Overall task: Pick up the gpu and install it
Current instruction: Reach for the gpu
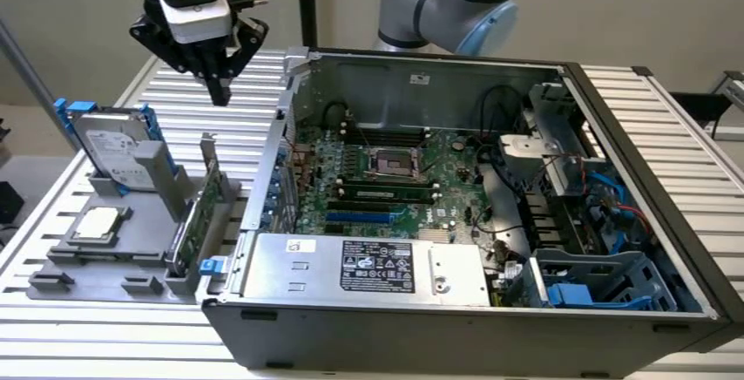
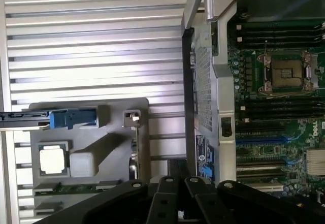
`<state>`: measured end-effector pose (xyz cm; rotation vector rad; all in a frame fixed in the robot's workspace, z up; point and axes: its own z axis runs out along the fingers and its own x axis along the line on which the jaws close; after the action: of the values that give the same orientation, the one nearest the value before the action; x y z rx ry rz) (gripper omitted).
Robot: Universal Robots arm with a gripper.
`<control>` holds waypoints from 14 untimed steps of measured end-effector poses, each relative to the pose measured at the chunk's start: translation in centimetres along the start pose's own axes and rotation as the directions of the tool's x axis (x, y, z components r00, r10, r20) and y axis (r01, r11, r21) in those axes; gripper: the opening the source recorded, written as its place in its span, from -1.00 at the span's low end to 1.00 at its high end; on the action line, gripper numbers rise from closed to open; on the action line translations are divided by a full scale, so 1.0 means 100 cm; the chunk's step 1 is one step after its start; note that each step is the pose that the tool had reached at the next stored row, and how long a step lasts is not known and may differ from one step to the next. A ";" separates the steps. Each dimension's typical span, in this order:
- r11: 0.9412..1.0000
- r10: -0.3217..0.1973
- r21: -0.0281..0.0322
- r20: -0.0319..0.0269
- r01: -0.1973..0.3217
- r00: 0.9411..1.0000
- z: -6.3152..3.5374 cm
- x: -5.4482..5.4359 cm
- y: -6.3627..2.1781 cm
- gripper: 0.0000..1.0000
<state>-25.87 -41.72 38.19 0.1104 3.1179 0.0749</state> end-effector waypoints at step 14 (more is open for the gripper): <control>1.000 0.000 0.000 0.000 0.000 1.000 0.0087 0.043 -0.0292 -0.79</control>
<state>-30.31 -44.29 37.09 0.1105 3.1179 0.0750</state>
